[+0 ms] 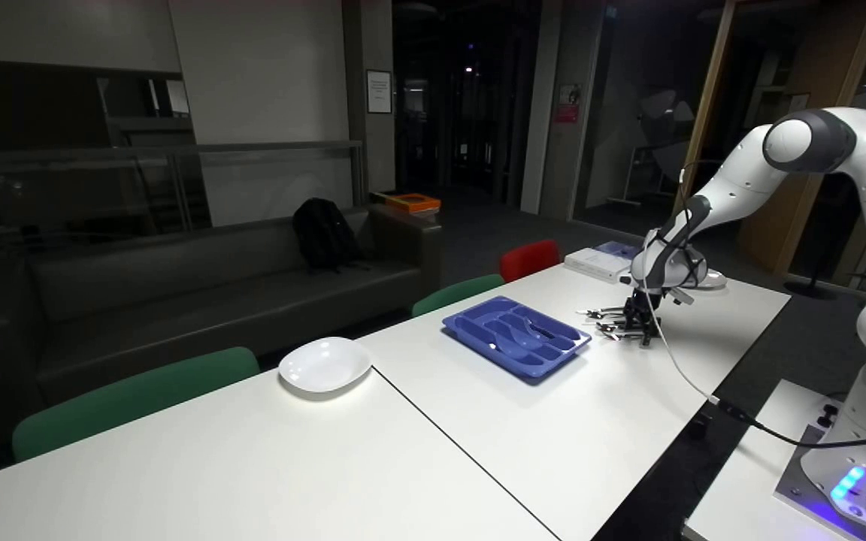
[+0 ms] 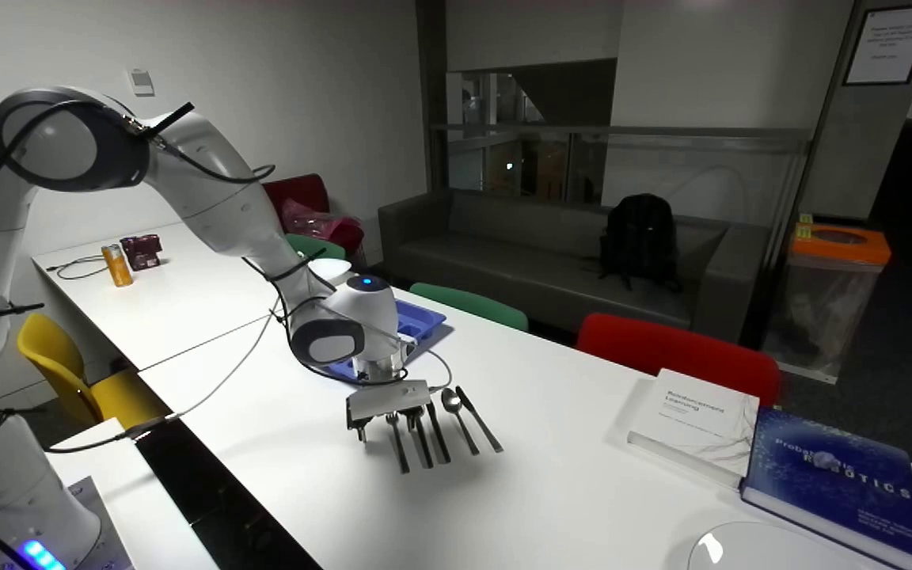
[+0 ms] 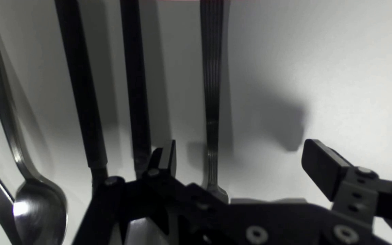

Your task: Pick up the silver cutlery from the counter and place it on the blue tray

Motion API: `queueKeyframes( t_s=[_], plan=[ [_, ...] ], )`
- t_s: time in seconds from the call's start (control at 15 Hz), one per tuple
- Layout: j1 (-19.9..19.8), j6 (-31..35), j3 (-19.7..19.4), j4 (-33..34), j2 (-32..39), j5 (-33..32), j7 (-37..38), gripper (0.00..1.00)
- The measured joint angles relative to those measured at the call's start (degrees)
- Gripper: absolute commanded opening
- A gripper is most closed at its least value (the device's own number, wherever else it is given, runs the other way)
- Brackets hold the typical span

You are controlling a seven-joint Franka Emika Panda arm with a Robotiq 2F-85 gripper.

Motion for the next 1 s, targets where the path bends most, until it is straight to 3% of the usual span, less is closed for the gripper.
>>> queueKeyframes(
  t_s=[0.07,0.2,0.67,0.8,1.0],
  plan=[
    [0.00,-0.04,0.08,0.10,0.05,0.00,0.00,0.73],
    [-0.01,-0.17,0.19,0.36,0.21,0.00,0.00,0.62],
    [-0.22,-1.59,0.22,2.17,0.64,0.00,0.00,0.06],
    [-0.29,-2.16,0.22,2.57,0.71,0.00,0.00,0.00],
    [-0.44,-2.67,0.22,2.84,0.76,0.02,0.00,0.02]
  ],
)
